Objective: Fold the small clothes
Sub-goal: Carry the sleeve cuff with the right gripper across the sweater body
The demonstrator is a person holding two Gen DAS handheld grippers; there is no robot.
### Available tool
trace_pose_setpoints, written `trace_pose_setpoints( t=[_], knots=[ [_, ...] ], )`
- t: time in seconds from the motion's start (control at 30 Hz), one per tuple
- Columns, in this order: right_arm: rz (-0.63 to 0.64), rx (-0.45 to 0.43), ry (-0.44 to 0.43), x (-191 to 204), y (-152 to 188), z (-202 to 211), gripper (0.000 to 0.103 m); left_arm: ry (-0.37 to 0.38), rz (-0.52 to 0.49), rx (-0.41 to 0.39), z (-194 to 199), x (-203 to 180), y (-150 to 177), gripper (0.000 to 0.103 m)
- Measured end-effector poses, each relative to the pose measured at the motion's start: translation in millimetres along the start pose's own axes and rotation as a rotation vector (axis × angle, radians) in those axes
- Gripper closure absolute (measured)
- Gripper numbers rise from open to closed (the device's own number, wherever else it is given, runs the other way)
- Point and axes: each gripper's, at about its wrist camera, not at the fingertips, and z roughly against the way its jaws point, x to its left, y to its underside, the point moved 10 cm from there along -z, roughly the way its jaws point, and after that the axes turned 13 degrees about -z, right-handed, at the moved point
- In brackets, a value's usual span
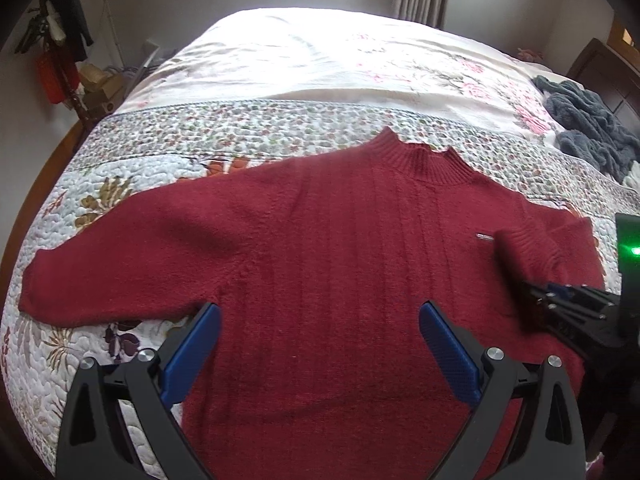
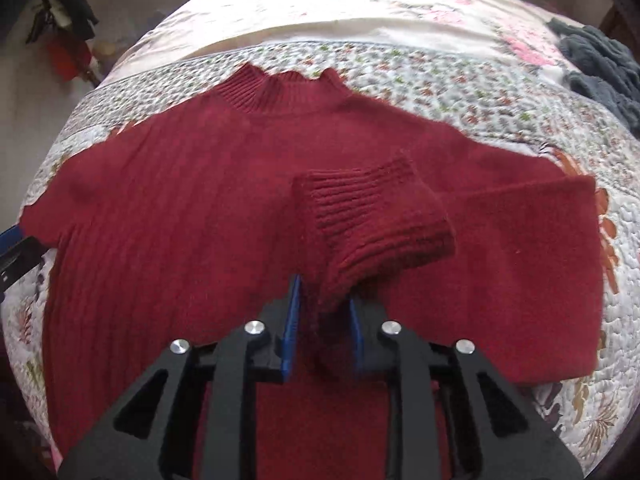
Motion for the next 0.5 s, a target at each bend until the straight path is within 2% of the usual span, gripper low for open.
trace_pose_setpoints(
  t=[0.07, 0.17, 0.27, 0.4, 0.5],
  knots=[
    [0.007, 0.021, -0.092, 5.9, 10.3, 8.9, 0.061, 0.047, 0.006, 0.011, -3.1, -10.7, -2.2, 0.004],
    [0.025, 0.013, -0.158, 5.5, 22.9, 30.0, 0.061, 0.121, 0.017, 0.025, -9.0, -30.8, -6.0, 0.005],
    [-0.003, -0.015, -0.145, -13.4, 29.7, 50.4, 0.061, 0.184, 0.015, 0.051, -17.8, -56.7, -9.9, 0.005],
    [-0.103, -0.051, -0.121, -56.1, 38.2, 70.6, 0.061, 0.268, 0.015, 0.091, -30.7, -94.6, -14.5, 0.007],
    [-0.171, -0.068, -0.082, -91.7, 47.1, 77.5, 0.060, 0.292, -0.016, 0.108, -40.7, -130.3, -21.4, 0.007]
  ],
)
